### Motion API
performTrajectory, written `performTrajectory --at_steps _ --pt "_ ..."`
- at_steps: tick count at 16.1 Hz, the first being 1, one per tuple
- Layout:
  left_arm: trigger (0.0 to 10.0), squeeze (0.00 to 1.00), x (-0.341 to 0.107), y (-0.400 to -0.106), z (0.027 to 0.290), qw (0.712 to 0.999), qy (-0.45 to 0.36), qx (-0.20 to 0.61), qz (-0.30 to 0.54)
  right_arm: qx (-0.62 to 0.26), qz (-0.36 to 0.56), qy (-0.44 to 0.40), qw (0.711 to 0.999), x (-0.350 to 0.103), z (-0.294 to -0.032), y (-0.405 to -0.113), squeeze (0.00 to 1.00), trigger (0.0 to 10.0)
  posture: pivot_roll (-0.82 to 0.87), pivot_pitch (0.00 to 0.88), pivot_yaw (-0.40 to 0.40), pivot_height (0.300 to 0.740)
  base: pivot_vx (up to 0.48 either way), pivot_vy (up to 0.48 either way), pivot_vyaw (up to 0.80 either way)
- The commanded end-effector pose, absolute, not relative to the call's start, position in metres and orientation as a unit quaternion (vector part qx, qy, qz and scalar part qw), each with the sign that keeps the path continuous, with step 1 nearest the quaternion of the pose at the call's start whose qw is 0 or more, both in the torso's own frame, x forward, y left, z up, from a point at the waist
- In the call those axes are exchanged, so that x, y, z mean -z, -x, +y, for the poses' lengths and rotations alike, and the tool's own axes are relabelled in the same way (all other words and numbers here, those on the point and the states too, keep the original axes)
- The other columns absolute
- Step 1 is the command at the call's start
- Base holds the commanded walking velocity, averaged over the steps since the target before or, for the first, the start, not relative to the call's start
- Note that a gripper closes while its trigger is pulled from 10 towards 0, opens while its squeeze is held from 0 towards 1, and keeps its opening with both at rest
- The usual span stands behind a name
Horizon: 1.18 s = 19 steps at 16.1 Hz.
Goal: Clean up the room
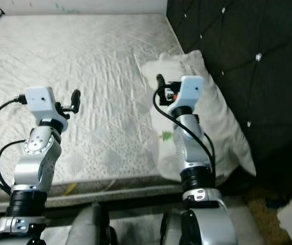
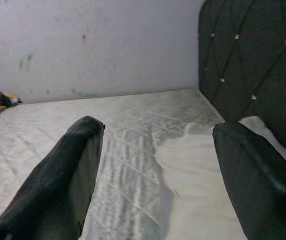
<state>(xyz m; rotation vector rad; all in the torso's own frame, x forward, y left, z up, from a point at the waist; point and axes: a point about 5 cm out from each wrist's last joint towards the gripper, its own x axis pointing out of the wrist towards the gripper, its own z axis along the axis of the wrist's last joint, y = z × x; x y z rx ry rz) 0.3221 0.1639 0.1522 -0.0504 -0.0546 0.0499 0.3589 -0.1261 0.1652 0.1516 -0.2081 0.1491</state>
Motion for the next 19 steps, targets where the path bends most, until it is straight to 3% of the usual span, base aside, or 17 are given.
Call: performTrajectory --at_steps 1,4,7,13,17,19 --pt "10.0 0.00 -0.143 -0.320 0.170 0.999 0.025 -0.040 -0.009 -0.070 -0.096 -0.078 0.990 -0.163 -0.125 -0.358 0.00 10.0 0.09 0.000 0.010 0.740 0.000 0.000 0.00" --pt "10.0 0.00 -0.146 -0.323 0.176 0.999 0.016 -0.029 -0.015 -0.081 -0.097 -0.074 0.989 -0.160 -0.120 -0.354 0.00 10.0 0.09 0.000 0.027 0.740 0.000 0.000 0.00" --pt "10.0 0.00 -0.153 -0.324 0.177 0.998 0.030 -0.038 -0.046 -0.045 -0.053 -0.079 0.994 -0.131 -0.136 -0.343 0.00 10.0 0.08 0.000 0.016 0.740 0.000 0.000 0.00" --pt "10.0 0.00 -0.124 -0.310 0.162 0.999 0.043 -0.008 -0.007 -0.054 -0.011 -0.072 0.996 -0.113 -0.136 -0.329 0.00 10.0 0.04 0.000 -0.017 0.740 0.000 0.000 0.00" --pt "10.0 0.00 -0.126 -0.310 0.155 0.999 0.052 0.000 -0.014 -0.056 -0.011 -0.074 0.996 -0.117 -0.136 -0.329 0.00 10.0 0.04 0.000 -0.037 0.740 0.000 0.000 -0.72" --pt "10.0 0.00 -0.127 -0.310 0.152 0.998 0.057 -0.002 -0.018 -0.079 -0.005 -0.070 0.994 -0.118 -0.130 -0.330 0.00 10.0 0.05 0.000 -0.060 0.740 0.000 0.264 0.00"
